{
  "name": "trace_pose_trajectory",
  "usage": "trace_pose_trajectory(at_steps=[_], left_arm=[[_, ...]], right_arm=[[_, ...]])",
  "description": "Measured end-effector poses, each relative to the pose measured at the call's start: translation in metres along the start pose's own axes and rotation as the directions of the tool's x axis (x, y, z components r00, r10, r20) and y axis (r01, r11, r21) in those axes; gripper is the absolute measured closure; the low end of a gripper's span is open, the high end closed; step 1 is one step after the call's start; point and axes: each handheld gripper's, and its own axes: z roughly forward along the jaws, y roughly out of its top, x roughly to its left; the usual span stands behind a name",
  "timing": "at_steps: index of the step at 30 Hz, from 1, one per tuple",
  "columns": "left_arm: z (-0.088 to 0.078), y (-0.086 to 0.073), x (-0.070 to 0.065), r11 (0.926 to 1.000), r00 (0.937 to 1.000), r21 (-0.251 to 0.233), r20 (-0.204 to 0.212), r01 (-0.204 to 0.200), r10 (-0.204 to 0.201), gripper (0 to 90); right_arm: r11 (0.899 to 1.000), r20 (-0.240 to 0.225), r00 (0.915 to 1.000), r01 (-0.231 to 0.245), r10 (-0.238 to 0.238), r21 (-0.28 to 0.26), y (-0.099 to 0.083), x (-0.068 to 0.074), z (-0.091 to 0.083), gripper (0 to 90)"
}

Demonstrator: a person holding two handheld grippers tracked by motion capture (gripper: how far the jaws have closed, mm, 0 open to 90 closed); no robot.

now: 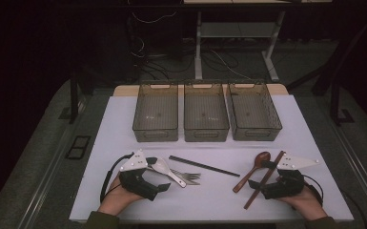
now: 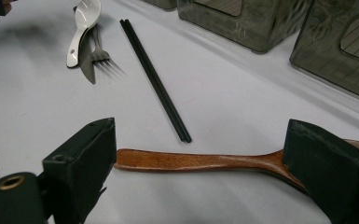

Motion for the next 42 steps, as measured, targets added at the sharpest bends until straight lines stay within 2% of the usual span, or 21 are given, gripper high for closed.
trace_pose_trajectory(at_steps=[5, 7, 9, 14, 17, 23, 27, 33, 42], left_arm=[[0.0, 0.001, 0.0, 1.0, 1.0, 0.0, 0.0, 0.002, -0.002, 0.0], [0.0, 0.001, 0.0, 1.0, 1.0, 0.002, 0.0, 0.004, -0.004, 0.0], [0.0, 0.001, 0.0, 1.0, 1.0, -0.006, -0.001, 0.008, -0.008, 0.0], [-0.001, 0.001, -0.001, 0.9999, 0.9999, -0.004, -0.003, 0.016, -0.016, 0.0], [-0.001, 0.0, -0.001, 0.9999, 0.9999, -0.008, -0.003, 0.012, -0.012, 0.0], [-0.002, 0.0, -0.001, 0.9999, 0.9999, -0.012, -0.002, 0.011, -0.011, 0.0], [-0.001, -0.001, 0.0, 0.9999, 0.9999, -0.007, -0.001, 0.013, -0.013, 0.0], [0.0, 0.0, -0.001, 0.9999, 0.9999, -0.004, -0.003, 0.014, -0.014, 0.0], [-0.001, -0.001, -0.001, 0.9999, 0.9999, -0.005, -0.001, 0.014, -0.014, 0.0]], right_arm=[[1.0, -0.012, 0.9999, -0.006, 0.006, 0.012, 0.0, 0.0, -0.001, 9.9], [1.0, -0.023, 0.9997, -0.007, 0.007, 0.018, 0.001, 0.0, -0.002, 15.0], [1.0, -0.034, 0.9994, -0.01, 0.011, 0.025, 0.001, 0.0, -0.003, 15.5], [1.0, -0.055, 0.9985, -0.001, 0.002, 0.029, 0.002, 0.001, -0.005, 23.6], [0.999, -0.075, 0.9972, -0.002, 0.005, 0.042, 0.003, 0.003, -0.005, 33.1], [0.996, -0.123, 0.9921, 0.032, -0.021, 0.087, 0.005, 0.011, -0.001, 57.6], [0.99, -0.156, 0.9873, 0.051, -0.031, 0.131, 0.005, 0.015, 0.003, 73.8], [0.979, -0.186, 0.9812, 0.086, -0.052, 0.184, 0.002, 0.021, 0.014, 88.5], [0.956, -0.21, 0.9734, 0.145, -0.092, 0.254, 0.001, 0.03, 0.032, 89.2]])
